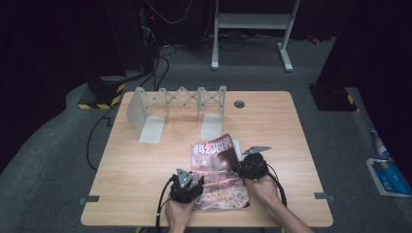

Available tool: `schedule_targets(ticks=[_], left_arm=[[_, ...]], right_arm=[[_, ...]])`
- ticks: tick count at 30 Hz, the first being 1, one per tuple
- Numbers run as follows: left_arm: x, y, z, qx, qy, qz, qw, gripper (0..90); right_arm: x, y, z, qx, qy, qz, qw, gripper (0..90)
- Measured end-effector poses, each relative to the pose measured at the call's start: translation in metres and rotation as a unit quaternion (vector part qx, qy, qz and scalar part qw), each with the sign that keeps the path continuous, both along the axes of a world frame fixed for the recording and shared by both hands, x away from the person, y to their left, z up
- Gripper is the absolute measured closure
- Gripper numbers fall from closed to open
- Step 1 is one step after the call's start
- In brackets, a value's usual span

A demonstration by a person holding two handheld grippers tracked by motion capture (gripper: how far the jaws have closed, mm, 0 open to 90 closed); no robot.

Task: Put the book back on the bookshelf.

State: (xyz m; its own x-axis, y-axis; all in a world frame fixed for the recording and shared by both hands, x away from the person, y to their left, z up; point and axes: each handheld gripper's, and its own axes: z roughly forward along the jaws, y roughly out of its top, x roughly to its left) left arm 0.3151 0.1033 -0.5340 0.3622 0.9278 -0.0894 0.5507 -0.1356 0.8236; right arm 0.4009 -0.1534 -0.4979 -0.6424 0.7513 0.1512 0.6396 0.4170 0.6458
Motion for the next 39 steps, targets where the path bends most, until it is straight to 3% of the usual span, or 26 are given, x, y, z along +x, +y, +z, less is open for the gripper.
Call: schedule_targets(ticks=[4, 7, 10, 15, 23, 26, 31, 39], left_arm=[[0.001, 0.001, 0.001, -0.004, 0.005, -0.004, 1.0, 46.6], [0.003, 0.004, 0.001, -0.018, 0.02, -0.013, 0.9996, 42.8], [0.003, 0.006, 0.001, -0.02, 0.022, -0.02, 0.9993, 39.3], [0.004, 0.009, 0.002, -0.039, 0.029, -0.025, 0.9985, 36.3], [0.006, 0.012, 0.001, -0.056, 0.034, -0.036, 0.9972, 32.4], [0.007, 0.013, 0.001, -0.064, 0.037, -0.039, 0.9965, 30.4], [0.009, 0.013, 0.002, -0.058, 0.04, -0.055, 0.996, 27.6], [0.014, 0.016, 0.002, -0.08, 0.051, -0.064, 0.9934, 25.1]], right_arm=[[-0.003, -0.002, 0.0, -0.003, -0.01, 0.012, 0.9999, 76.8], [-0.006, -0.004, 0.001, 0.017, -0.007, 0.027, 0.9995, 85.2], [-0.01, -0.004, 0.0, 0.023, -0.018, 0.027, 0.9992, 85.9], [-0.014, -0.008, -0.002, 0.042, -0.013, 0.03, 0.9986, 86.4], [-0.027, -0.013, 0.001, 0.059, -0.039, 0.04, 0.9967, 87.0], [-0.031, -0.014, 0.003, 0.065, -0.05, 0.045, 0.9956, 87.1], [-0.036, -0.018, 0.007, 0.078, -0.062, 0.05, 0.9937, 87.2], [-0.041, -0.023, 0.011, 0.099, -0.077, 0.056, 0.9906, 87.3]])
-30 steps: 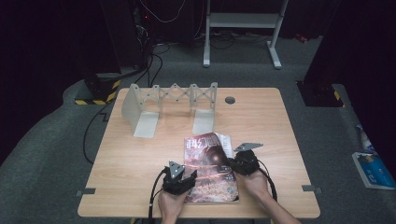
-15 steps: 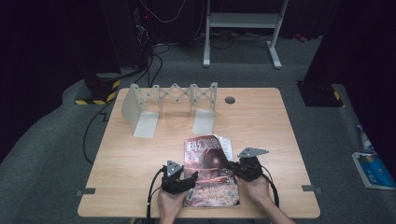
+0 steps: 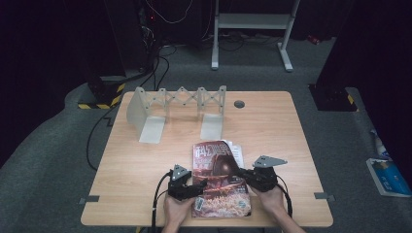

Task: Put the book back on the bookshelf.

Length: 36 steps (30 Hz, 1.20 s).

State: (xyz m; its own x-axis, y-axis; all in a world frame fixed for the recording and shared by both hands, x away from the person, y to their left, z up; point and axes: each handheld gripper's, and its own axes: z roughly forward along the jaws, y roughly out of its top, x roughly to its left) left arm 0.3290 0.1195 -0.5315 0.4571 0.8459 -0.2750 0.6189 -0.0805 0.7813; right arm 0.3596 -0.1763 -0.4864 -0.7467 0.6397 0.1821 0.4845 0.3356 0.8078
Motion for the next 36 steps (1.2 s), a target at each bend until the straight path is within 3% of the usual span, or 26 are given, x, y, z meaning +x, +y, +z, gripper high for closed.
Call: schedule_targets(ticks=[4, 17, 31, 36], left_arm=[[0.004, -0.003, 0.001, 0.007, 0.003, -0.011, 0.9999, 24.5], [0.016, -0.006, 0.001, -0.031, 0.019, -0.028, 0.999, 24.7], [0.017, 0.002, 0.0, -0.045, 0.03, -0.014, 0.9985, 45.2], [0.016, 0.002, 0.0, -0.036, 0.027, -0.012, 0.9989, 52.8]], right_arm=[[-0.002, -0.002, 0.002, 0.008, -0.005, 0.004, 0.9999, 87.3], [-0.003, -0.006, 0.008, 0.02, -0.021, 0.018, 0.9994, 87.3], [0.006, -0.006, -0.003, 0.002, -0.006, 0.011, 0.9999, 86.8], [0.01, -0.003, -0.009, -0.027, 0.009, 0.001, 0.9996, 85.5]])
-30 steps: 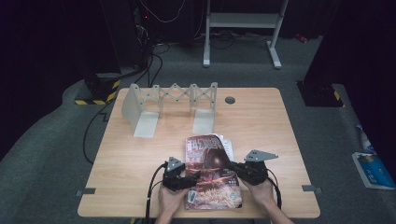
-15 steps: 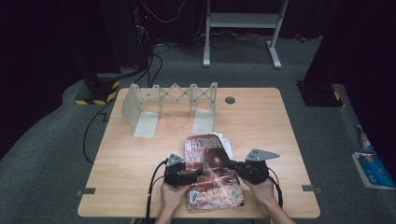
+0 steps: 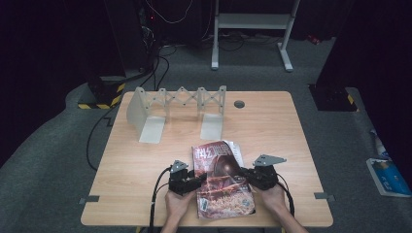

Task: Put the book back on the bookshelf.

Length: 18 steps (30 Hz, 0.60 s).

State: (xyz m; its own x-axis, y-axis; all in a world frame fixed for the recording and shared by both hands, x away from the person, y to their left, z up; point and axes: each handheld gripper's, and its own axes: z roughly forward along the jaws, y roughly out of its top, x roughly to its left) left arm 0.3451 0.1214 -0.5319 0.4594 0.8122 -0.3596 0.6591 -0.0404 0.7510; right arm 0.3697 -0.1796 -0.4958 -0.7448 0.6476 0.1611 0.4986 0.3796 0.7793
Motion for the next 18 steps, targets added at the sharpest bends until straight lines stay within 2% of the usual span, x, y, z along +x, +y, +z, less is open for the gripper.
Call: schedule_targets(ticks=[4, 9, 14, 18], left_arm=[[-0.001, -0.002, 0.0, 0.01, -0.005, 0.001, 0.9999, 56.3], [-0.001, -0.002, 0.0, 0.01, -0.004, 0.002, 0.9999, 57.2], [-0.001, -0.002, 0.0, 0.008, -0.004, 0.003, 1.0, 57.2], [-0.001, -0.002, 0.0, 0.008, -0.004, 0.003, 1.0, 57.2]], right_arm=[[0.003, 0.002, -0.005, -0.028, 0.008, -0.01, 0.9995, 81.0], [0.004, 0.001, -0.006, -0.046, 0.013, -0.03, 0.9984, 73.9], [0.003, -0.006, -0.003, -0.043, 0.011, -0.043, 0.9981, 69.3], [0.002, -0.018, 0.0, -0.026, 0.008, -0.06, 0.9978, 69.5]])
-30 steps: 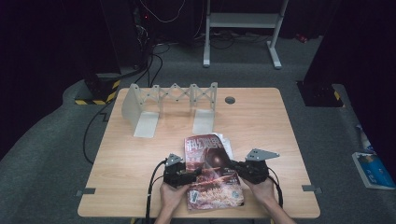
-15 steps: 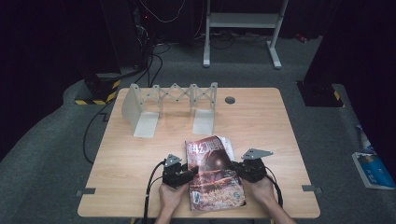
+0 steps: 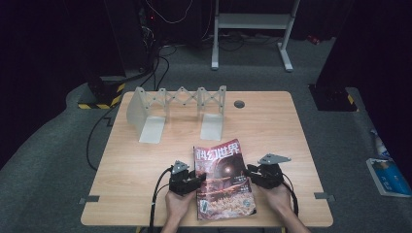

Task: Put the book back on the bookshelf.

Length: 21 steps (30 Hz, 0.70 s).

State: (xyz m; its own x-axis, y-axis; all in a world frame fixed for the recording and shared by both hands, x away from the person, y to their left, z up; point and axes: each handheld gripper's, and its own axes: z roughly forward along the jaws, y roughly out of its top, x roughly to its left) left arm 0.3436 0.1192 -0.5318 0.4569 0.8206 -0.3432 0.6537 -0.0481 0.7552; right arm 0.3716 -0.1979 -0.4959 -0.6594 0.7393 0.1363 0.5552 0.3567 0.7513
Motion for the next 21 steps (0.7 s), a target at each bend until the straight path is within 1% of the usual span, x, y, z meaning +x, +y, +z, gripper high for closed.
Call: schedule_targets(ticks=[2, 4, 5, 7, 8, 10, 12, 13, 15, 18, 19, 20, 21], left_arm=[[0.0, 0.0, 0.0, 0.0, 0.0, 0.0, 1.0, 57.1], [0.0, 0.0, 0.0, 0.0, 0.001, 0.0, 1.0, 57.1], [0.0, 0.0, 0.0, 0.0, 0.001, 0.0, 1.0, 57.1], [0.0, 0.0, 0.0, -0.001, 0.001, 0.0, 1.0, 57.0], [0.0, 0.0, 0.0, -0.002, 0.001, -0.001, 1.0, 57.0], [0.0, 0.0, 0.0, -0.002, 0.002, -0.001, 1.0, 57.0], [0.0, 0.0, 0.0, -0.002, 0.002, -0.001, 1.0, 56.9], [0.0, 0.0, 0.0, -0.002, 0.002, -0.001, 1.0, 56.9], [0.0, 0.0, 0.0, -0.002, 0.001, -0.001, 1.0, 56.8], [0.001, 0.0, 0.0, -0.003, 0.001, -0.002, 1.0, 56.3], [0.001, 0.001, 0.0, -0.003, 0.0, -0.005, 1.0, 55.8], [0.001, 0.001, 0.0, -0.003, -0.001, -0.006, 1.0, 55.3], [0.001, 0.001, 0.0, -0.006, 0.001, -0.006, 1.0, 54.7]], right_arm=[[0.0, -0.007, 0.001, 0.01, 0.0, -0.011, 0.9999, 71.9], [0.001, -0.012, 0.001, 0.011, -0.005, -0.028, 0.9995, 76.9], [0.002, -0.015, 0.0, 0.006, -0.004, -0.037, 0.9993, 79.9], [0.005, -0.015, -0.004, -0.012, 0.002, -0.047, 0.9988, 83.6], [0.006, -0.014, -0.007, -0.022, 0.009, -0.051, 0.9984, 85.0], [0.01, -0.009, -0.013, -0.044, 0.015, -0.049, 0.9977, 86.9], [0.013, -0.005, -0.019, -0.053, 0.021, -0.051, 0.9971, 88.7], [0.015, -0.004, -0.021, -0.052, 0.02, -0.051, 0.9972, 89.1], [0.017, 0.0, -0.021, -0.046, 0.025, -0.054, 0.9972, 89.3], [0.018, 0.007, -0.021, -0.048, 0.023, -0.035, 0.998, 89.4], [0.017, 0.011, -0.021, -0.049, 0.022, -0.034, 0.998, 89.6], [0.017, 0.013, -0.02, -0.059, 0.015, -0.032, 0.9976, 89.6], [0.018, 0.014, -0.021, -0.056, 0.017, -0.032, 0.9978, 89.6]])
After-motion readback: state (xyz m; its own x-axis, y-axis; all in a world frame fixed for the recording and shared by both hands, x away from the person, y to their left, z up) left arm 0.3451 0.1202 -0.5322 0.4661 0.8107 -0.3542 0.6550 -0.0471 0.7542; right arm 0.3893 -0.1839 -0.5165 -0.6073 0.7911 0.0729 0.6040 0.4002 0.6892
